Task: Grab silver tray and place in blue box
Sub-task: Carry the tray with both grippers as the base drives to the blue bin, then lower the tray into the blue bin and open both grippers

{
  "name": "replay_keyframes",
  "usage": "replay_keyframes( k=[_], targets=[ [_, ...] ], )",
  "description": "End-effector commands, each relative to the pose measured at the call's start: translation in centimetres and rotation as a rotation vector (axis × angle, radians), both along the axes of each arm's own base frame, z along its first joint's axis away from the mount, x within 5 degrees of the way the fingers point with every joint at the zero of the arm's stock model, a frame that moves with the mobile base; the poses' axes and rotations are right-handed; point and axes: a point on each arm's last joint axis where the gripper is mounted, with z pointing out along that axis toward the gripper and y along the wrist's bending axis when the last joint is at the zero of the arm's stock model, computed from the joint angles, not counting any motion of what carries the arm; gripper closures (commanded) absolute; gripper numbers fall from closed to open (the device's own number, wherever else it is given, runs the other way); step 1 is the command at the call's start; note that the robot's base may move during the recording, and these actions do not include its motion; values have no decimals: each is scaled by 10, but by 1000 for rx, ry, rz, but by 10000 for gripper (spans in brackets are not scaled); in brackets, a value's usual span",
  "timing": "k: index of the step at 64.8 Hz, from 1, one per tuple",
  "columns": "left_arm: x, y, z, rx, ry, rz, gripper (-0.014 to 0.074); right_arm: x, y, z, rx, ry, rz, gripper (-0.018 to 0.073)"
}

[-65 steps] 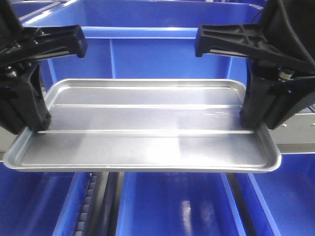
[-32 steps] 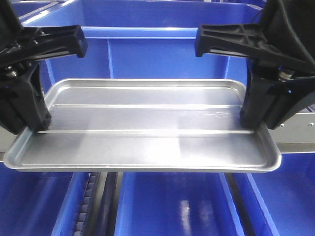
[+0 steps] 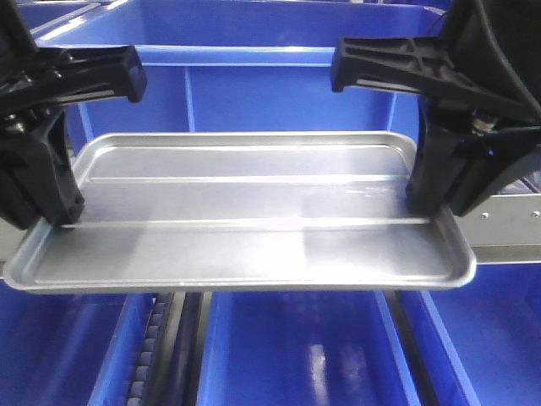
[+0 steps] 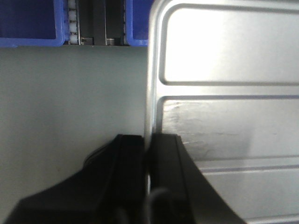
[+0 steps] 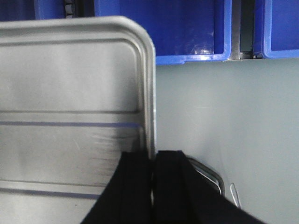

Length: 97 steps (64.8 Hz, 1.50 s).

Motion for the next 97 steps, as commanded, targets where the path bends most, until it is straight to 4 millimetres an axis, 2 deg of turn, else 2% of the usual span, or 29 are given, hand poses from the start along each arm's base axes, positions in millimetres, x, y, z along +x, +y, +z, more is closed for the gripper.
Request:
replay_keyframes(
  k=[1, 10, 22, 34, 39, 49, 53, 65, 76, 90, 97],
  targets=[
    [7, -3, 35, -103, -93, -38, 607, 8, 4, 40, 62, -158, 58, 506],
    [23, -1, 65, -153, -177, -55, 607, 20, 9, 79, 99, -269, 98, 506],
    [54, -5, 99, -161, -295, -110, 607, 51, 9, 121, 109, -392, 114, 506],
    [99, -15, 140, -206, -454, -95, 607, 87, 9, 151, 114, -509, 107, 506],
    [117, -20, 148, -217, -496, -84, 607, 106, 9, 161, 117, -563, 91, 506],
    [154, -23, 155, -248, -587, -44, 607, 142, 7, 160, 128, -628, 52, 506],
    [166, -23, 153, -256, -613, -30, 607, 154, 5, 160, 136, -657, 38, 506],
    [193, -19, 135, -258, -647, 5, 607, 184, 2, 141, 142, -696, 19, 506],
    [204, -16, 124, -248, -640, 20, 607, 196, 8, 129, 154, -718, 30, 506],
    [205, -17, 122, -246, -636, 20, 606, 204, 12, 118, 148, -702, 34, 506],
    [206, -16, 122, -235, -642, 17, 561, 204, 12, 118, 148, -703, 34, 500]
  ],
)
